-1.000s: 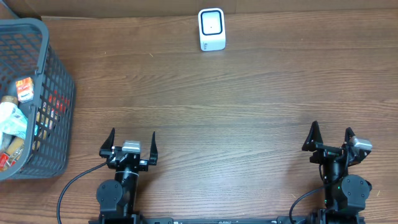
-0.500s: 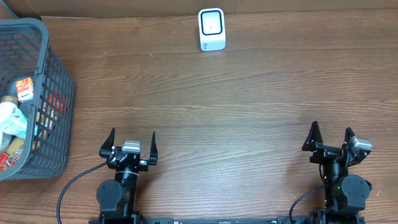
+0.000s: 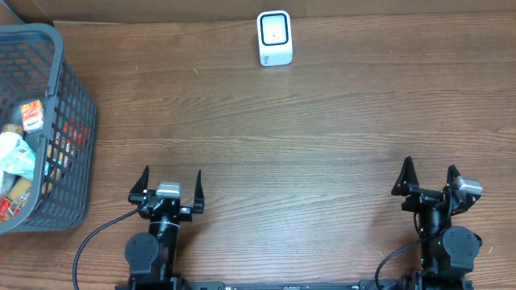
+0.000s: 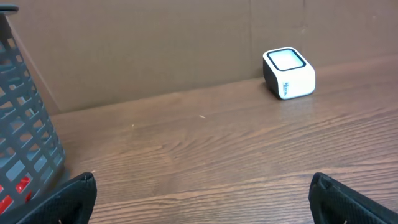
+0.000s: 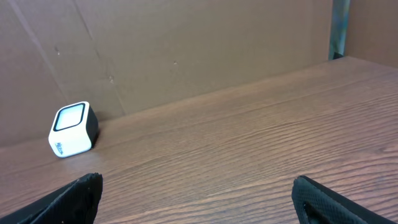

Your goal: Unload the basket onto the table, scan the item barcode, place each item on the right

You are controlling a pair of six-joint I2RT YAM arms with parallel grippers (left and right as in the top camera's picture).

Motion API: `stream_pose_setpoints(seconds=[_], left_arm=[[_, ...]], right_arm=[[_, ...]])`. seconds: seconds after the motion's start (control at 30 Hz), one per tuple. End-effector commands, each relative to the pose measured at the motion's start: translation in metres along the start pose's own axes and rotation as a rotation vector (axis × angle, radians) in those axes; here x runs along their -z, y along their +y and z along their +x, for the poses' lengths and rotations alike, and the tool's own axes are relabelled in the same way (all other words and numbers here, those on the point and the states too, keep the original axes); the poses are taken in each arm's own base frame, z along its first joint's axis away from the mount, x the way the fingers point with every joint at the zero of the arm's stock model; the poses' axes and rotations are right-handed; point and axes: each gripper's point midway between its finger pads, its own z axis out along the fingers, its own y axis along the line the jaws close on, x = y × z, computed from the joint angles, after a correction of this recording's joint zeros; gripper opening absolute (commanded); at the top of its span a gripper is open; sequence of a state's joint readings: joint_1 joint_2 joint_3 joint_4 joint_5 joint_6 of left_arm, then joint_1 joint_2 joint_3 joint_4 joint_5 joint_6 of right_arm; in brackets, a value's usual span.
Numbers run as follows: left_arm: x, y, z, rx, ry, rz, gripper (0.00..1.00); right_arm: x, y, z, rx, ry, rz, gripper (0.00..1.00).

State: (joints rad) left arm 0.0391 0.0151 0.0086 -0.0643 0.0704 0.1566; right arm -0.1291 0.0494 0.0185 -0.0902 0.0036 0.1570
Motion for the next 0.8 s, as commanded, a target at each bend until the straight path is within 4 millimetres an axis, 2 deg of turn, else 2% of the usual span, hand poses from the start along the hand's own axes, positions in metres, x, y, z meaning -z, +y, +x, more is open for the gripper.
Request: stream_pose_setpoints(seconds=[0.0, 0.23, 0.3, 0.47, 0.6, 0.77], left_arm=[[0.0, -0.001, -0.006, 0.013, -0.029, 0.004, 1.0], [0.001, 0.0, -0.012, 0.068, -0.039, 0.003, 1.0], [0.004, 0.001, -0.019, 0.067, -0.043, 0.002, 1.0], [0.009, 0.003, -0.032, 0.071, -0.01, 0.007, 1.0], [0.01, 0.0, -0.057, 0.076, 0.004, 0.047, 1.0], [0.006, 0.003, -0.101, 0.078, 0.033, 0.072, 1.0]], right_arm=[[0.0, 0.001, 0.002, 0.002, -0.001, -0.007, 1.0], [0.0, 0.003, 0.003, 0.002, 0.002, -0.022, 1.0], [0.0, 0.011, 0.002, 0.002, 0.01, -0.062, 1.0], [0.003, 0.023, -0.014, 0.004, 0.001, -0.117, 1.0], [0.005, 0.035, -0.031, 0.005, 0.0, -0.16, 1.0], [0.004, 0.043, -0.056, 0.002, 0.042, -0.167, 1.0]])
